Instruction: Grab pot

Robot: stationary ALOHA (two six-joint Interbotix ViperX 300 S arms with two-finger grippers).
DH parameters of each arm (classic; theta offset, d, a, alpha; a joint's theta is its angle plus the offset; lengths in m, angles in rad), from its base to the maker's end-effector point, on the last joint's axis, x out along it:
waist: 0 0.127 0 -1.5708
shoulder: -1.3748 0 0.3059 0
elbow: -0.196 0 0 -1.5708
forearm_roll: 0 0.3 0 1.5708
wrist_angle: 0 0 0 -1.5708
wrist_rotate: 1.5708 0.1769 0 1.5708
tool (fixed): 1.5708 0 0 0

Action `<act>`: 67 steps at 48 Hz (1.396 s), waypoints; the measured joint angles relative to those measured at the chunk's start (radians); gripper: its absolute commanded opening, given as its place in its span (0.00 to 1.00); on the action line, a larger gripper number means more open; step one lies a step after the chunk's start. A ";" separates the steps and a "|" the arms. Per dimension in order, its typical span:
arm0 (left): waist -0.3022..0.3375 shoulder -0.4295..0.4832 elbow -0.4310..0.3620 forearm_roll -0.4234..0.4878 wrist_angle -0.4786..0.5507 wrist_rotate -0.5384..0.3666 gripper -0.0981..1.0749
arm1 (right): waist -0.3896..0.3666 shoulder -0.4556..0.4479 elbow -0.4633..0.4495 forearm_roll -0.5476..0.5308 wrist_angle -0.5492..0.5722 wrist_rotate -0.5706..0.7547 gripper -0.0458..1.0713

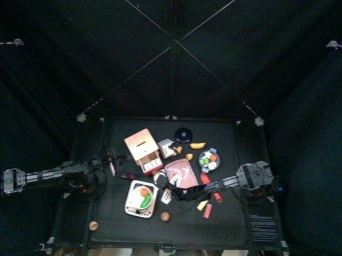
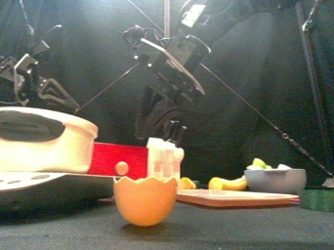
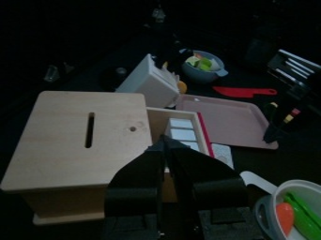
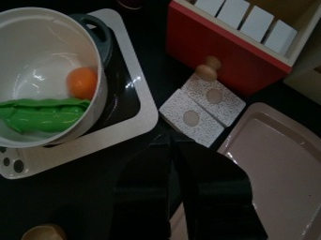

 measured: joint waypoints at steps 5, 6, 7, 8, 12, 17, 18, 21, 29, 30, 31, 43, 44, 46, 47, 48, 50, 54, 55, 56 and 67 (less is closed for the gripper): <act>-0.032 0.000 0.002 0.000 0.000 0.003 0.52 | 0.002 -0.002 0.000 0.003 -0.018 -0.002 0.39; -0.040 0.002 0.002 0.000 0.000 0.003 0.52 | 0.002 0.000 0.000 0.005 -0.021 -0.002 0.39; -0.044 0.000 0.002 0.002 0.000 0.005 0.52 | 0.002 0.000 0.000 0.006 -0.023 -0.002 0.39; -0.049 0.000 0.002 0.000 0.000 0.005 0.52 | 0.002 0.000 0.000 0.009 -0.025 -0.002 0.39; -0.058 0.000 0.002 0.002 0.000 0.005 0.52 | 0.002 -0.002 0.000 0.023 -0.031 -0.002 0.39; -0.067 0.000 0.002 0.003 0.000 0.005 0.52 | 0.002 0.000 -0.006 0.044 -0.034 -0.002 0.39; -0.069 0.000 0.002 0.005 0.000 0.005 0.52 | 0.002 0.000 -0.011 0.052 -0.035 -0.002 0.39; -0.071 0.000 0.002 0.005 0.000 0.005 0.52 | 0.002 0.000 -0.026 0.067 -0.034 -0.002 0.40; -0.067 0.000 0.002 0.005 0.000 0.005 0.52 | 0.000 0.000 -0.074 0.126 -0.034 -0.002 0.42; -0.067 0.002 0.002 0.005 0.000 0.005 0.52 | -0.002 0.000 -0.081 0.138 -0.035 -0.002 0.43; -0.067 0.000 0.002 0.005 0.000 0.003 0.52 | -0.003 -0.002 -0.084 0.149 -0.035 -0.002 0.44; -0.064 0.002 0.002 0.005 -0.002 0.003 0.52 | -0.017 0.000 -0.110 0.268 -0.084 0.002 0.56; -0.064 0.000 0.002 0.006 0.000 0.005 0.52 | -0.017 0.000 -0.110 0.273 -0.087 0.002 0.57; -0.064 0.002 0.002 0.005 0.000 0.005 0.52 | -0.017 0.000 -0.110 0.287 -0.095 0.002 0.58; -0.064 0.002 0.002 0.005 0.000 0.005 0.52 | -0.017 0.002 -0.110 0.291 -0.097 0.002 0.59; -0.066 0.000 0.002 0.005 0.000 0.005 0.52 | -0.017 0.002 -0.112 0.296 -0.100 0.002 0.60; -0.066 0.000 0.002 0.005 -0.002 0.005 0.52 | -0.017 0.008 -0.112 0.305 -0.107 0.000 0.62; -0.064 0.000 0.002 0.005 0.000 0.005 0.52 | -0.017 0.023 -0.114 0.328 -0.121 0.002 0.65; -0.064 0.002 0.000 0.005 0.000 0.003 0.52 | -0.017 0.026 -0.114 0.333 -0.126 0.002 0.66; -0.064 0.000 0.002 0.005 0.000 0.005 0.52 | -0.018 0.031 -0.114 0.342 -0.127 0.002 0.67; -0.064 0.002 0.002 0.005 0.000 0.003 0.52 | -0.032 0.057 -0.130 0.400 -0.137 0.002 0.71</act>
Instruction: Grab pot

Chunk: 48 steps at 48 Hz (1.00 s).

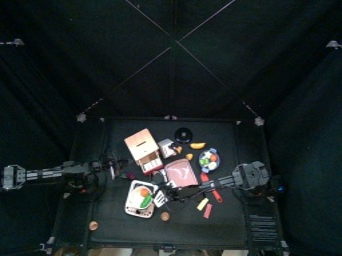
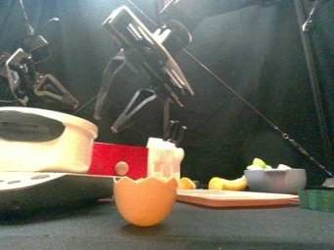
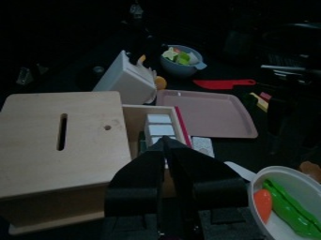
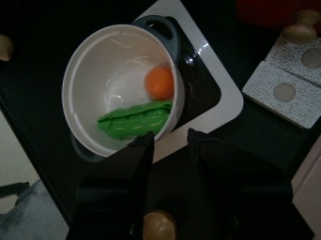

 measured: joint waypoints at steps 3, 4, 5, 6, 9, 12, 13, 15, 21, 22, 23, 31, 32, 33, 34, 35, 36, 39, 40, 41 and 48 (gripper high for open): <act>-0.002 -0.002 0.000 0.000 0.000 -0.002 0.52 | -0.003 0.011 -0.012 0.005 0.000 0.002 0.71; 0.000 0.000 0.000 0.000 0.000 0.000 0.52 | -0.005 0.014 -0.015 0.005 0.000 0.000 0.71; 0.000 -0.002 0.000 0.000 0.000 0.000 0.52 | -0.006 0.017 -0.020 0.006 0.000 0.000 0.71; 0.000 -0.002 0.000 0.000 0.000 -0.002 0.52 | -0.006 0.020 -0.025 0.006 0.000 0.000 0.71; 0.000 -0.002 0.000 0.000 0.000 0.000 0.52 | -0.006 0.031 -0.043 0.009 0.003 0.002 0.71; 0.000 0.000 0.000 0.000 -0.002 -0.002 0.52 | -0.006 0.040 -0.057 0.015 0.011 0.000 0.71; 0.000 -0.002 0.000 0.000 0.000 0.000 0.52 | -0.006 0.044 -0.063 0.017 0.014 0.000 0.71; 0.000 0.000 0.000 0.000 0.000 -0.002 0.52 | -0.005 0.055 -0.074 0.020 0.029 0.000 0.71; 0.000 -0.002 0.000 0.000 0.000 -0.002 0.52 | -0.006 0.089 -0.104 0.021 0.101 -0.002 0.71; 0.000 -0.002 0.000 0.000 0.000 -0.002 0.52 | -0.006 0.094 -0.109 0.021 0.114 -0.002 0.71; 0.000 0.000 0.000 0.000 0.000 -0.002 0.52 | -0.006 0.097 -0.115 0.020 0.126 -0.002 0.70; 0.000 0.000 0.000 0.000 0.000 0.000 0.52 | -0.009 0.121 -0.163 0.006 0.213 -0.005 0.68; 0.000 -0.002 0.000 0.000 0.000 -0.002 0.52 | -0.011 0.121 -0.167 0.005 0.219 -0.005 0.67; 0.000 0.000 0.000 0.000 0.000 -0.002 0.52 | -0.011 0.124 -0.170 0.002 0.224 -0.006 0.66; 0.000 -0.002 0.000 0.000 0.000 0.000 0.52 | -0.012 0.124 -0.173 -0.002 0.225 -0.008 0.65; 0.000 0.000 0.000 0.000 0.000 -0.002 0.52 | -0.012 0.124 -0.178 -0.003 0.229 -0.011 0.64; 0.000 -0.002 0.000 0.000 0.000 -0.002 0.52 | -0.012 0.124 -0.181 -0.005 0.230 -0.012 0.62; 0.000 -0.002 0.000 0.000 0.000 -0.002 0.52 | -0.014 0.129 -0.189 -0.005 0.230 -0.023 0.57; 0.000 -0.002 0.000 0.000 0.000 0.000 0.52 | -0.015 0.130 -0.190 -0.005 0.230 -0.028 0.55; 0.000 0.000 0.000 0.000 0.000 -0.002 0.52 | -0.015 0.130 -0.192 -0.005 0.230 -0.031 0.54; 0.000 0.000 0.000 0.000 0.000 -0.002 0.52 | -0.015 0.138 -0.202 0.000 0.233 -0.034 0.43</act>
